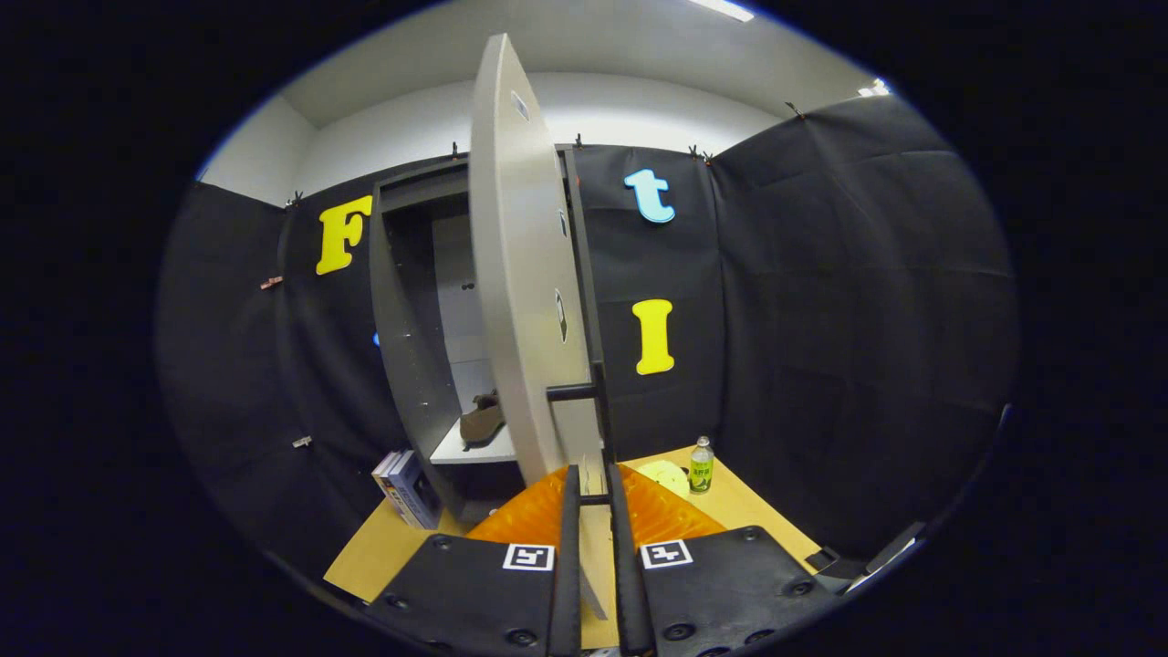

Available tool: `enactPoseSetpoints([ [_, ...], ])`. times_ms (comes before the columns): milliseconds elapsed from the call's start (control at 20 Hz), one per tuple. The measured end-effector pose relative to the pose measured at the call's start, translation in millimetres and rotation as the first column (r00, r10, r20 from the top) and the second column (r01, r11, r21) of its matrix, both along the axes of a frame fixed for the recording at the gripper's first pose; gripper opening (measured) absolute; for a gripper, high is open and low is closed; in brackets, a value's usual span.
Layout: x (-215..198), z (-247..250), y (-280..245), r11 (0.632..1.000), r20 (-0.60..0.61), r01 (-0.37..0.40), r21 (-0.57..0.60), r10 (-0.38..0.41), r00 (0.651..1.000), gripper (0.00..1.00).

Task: Open the shoe cabinet door, grab the shoes and put them into the shoe cabinet, then close the shoe cabinet door.

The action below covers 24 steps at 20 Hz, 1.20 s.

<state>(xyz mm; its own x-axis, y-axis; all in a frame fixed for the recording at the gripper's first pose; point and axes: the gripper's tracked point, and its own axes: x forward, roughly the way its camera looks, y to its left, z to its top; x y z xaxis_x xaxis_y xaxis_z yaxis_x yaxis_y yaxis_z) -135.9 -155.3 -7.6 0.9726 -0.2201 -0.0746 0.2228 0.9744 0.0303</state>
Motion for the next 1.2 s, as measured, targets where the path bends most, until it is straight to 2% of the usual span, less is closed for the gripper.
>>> enactPoseSetpoints([
  [200,-14.0,-14.7,7.6,0.999,-0.034,-0.044,0.018,0.045,0.998,0.2],
  [450,4.4,-86.2,38.8,0.992,-0.141,-0.117,0.035,0.121,0.983,0.2],
  [650,29.2,-150.8,63.6,0.991,-0.222,-0.129,0.036,0.133,0.966,0.2],
  [900,58.7,-248.0,94.5,0.991,-0.362,-0.123,0.059,0.136,0.922,0.2],
  [1200,73.2,-370.0,111.6,0.995,-0.551,-0.045,0.092,0.089,0.83,0.2],
])
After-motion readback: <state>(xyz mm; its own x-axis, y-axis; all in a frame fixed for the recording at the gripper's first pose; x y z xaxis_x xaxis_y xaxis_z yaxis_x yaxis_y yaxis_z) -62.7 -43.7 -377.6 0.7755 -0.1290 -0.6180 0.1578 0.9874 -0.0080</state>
